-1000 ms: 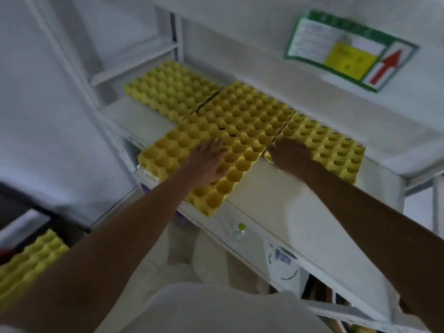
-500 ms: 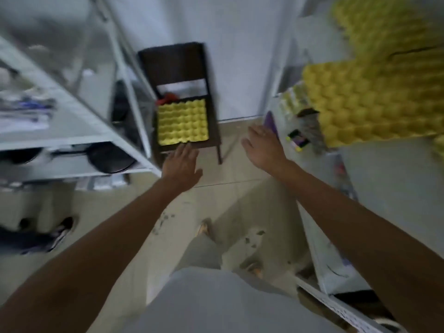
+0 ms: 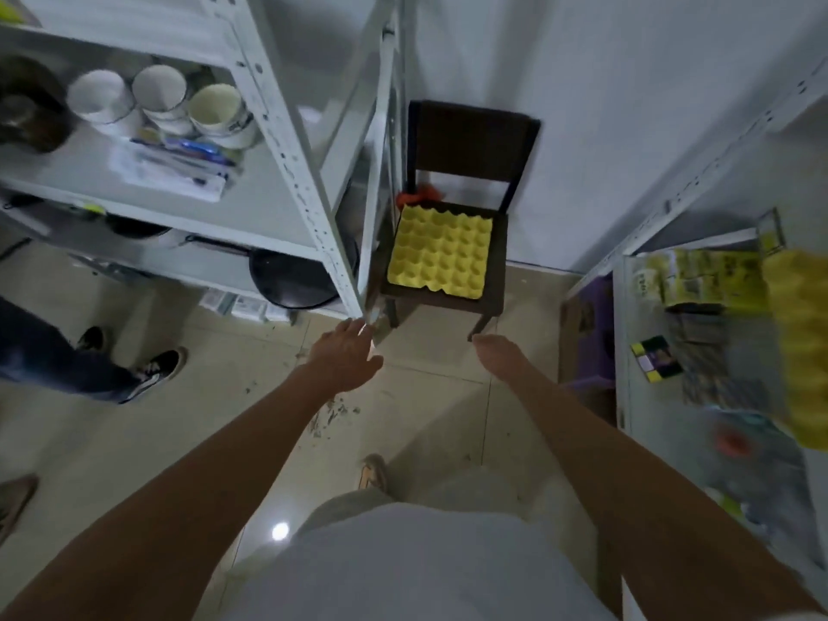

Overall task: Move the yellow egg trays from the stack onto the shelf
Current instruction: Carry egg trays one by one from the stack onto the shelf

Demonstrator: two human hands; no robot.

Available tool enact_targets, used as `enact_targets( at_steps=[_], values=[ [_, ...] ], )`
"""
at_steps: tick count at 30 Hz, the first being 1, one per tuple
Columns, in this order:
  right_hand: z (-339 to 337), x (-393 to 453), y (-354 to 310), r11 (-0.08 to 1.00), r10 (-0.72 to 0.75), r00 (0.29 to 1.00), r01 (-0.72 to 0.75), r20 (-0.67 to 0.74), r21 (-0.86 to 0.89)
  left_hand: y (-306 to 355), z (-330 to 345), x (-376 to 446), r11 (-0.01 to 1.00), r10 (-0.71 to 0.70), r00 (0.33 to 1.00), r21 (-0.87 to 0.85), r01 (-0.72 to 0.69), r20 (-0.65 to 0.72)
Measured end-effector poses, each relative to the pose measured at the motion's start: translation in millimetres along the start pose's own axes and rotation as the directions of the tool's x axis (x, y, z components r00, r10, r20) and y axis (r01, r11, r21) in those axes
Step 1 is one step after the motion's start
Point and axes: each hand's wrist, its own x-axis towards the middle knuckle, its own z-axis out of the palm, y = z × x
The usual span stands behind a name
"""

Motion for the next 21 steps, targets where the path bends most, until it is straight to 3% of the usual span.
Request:
enact_targets(
  at_steps=[3, 8, 12, 17, 19, 21],
  values=[
    [-6, 26, -11, 0.999, 0.036, 0.999, -0.036, -0.017, 0.039, -7, -12, 51, 1.0, 0.029, 0.996, -0.007, -0.028, 0.081],
    [-29, 100, -14, 0.987, -0.004, 1.0, 0.003, -0.01, -0.159, 11, -12, 149, 0.992, 0.121, 0.976, 0.011, -0.125, 0.182],
    [-56, 192, -11, 0.957, -0.044, 0.995, 0.067, 0.085, -0.284, 27, -4, 235, 0.985, 0.139, 0.945, 0.06, -0.164, 0.297],
    [-73, 303, -31, 0.907, -0.116, 0.987, 0.152, 0.113, -0.394, 27, 3, 323, 0.999, 0.035, 0.891, -0.002, -0.038, 0.453],
    [-70, 342, -31, 0.889, -0.125, 0.982, 0.173, 0.138, -0.424, 29, 3, 363, 0.996, -0.038, 0.881, -0.054, 0.072, 0.472],
    [-70, 386, -30, 0.93, -0.048, 0.986, 0.102, 0.16, -0.354, 25, 1, 408, 0.949, -0.161, 0.868, -0.168, 0.267, 0.47]
  ],
)
